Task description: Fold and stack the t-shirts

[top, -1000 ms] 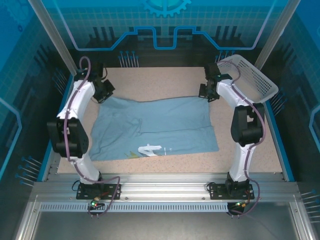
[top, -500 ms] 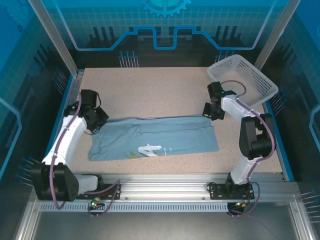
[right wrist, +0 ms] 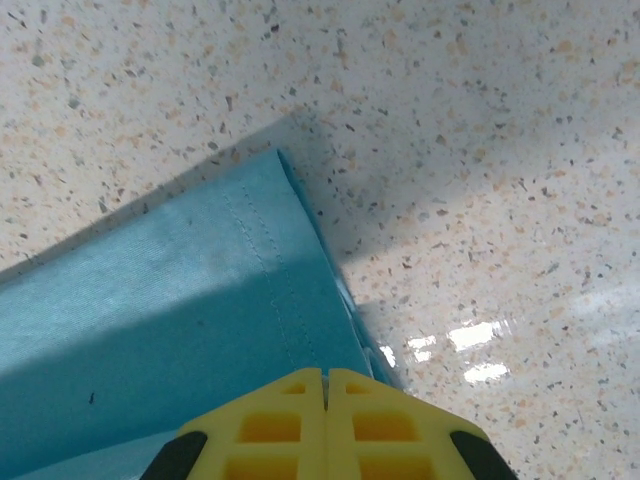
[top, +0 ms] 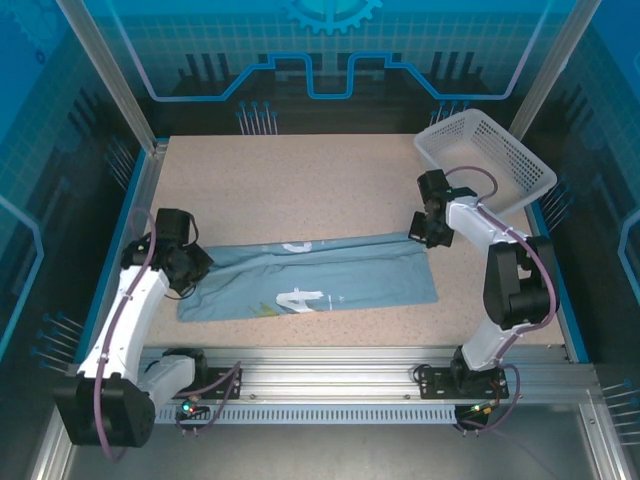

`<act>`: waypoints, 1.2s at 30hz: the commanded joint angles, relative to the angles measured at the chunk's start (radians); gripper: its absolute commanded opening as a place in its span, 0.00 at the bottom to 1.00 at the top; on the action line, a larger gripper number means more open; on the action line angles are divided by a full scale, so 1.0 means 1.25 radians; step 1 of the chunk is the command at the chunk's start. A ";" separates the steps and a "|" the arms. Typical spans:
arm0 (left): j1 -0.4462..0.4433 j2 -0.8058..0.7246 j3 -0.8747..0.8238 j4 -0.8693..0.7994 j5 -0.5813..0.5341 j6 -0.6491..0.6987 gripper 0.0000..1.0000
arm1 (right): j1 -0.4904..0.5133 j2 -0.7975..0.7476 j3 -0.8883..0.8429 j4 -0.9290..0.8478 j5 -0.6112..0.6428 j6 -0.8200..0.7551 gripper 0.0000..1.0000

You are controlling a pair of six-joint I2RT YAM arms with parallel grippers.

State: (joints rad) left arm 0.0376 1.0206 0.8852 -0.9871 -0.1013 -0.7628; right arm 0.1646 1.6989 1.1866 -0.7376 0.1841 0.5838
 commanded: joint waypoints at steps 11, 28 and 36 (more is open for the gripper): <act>-0.002 -0.079 -0.142 -0.069 0.019 -0.112 0.00 | -0.016 -0.044 -0.077 -0.064 0.035 0.034 0.05; -0.001 -0.082 -0.054 -0.072 0.000 -0.157 0.47 | 0.006 -0.093 -0.032 -0.109 -0.010 0.065 0.25; 0.053 0.189 0.041 0.144 0.122 -0.147 0.29 | 0.084 0.001 -0.001 -0.046 -0.156 0.106 0.24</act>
State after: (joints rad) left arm 0.0853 1.1549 0.9096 -0.9287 -0.0372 -0.9432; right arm 0.2340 1.6432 1.1507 -0.8177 0.0792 0.6739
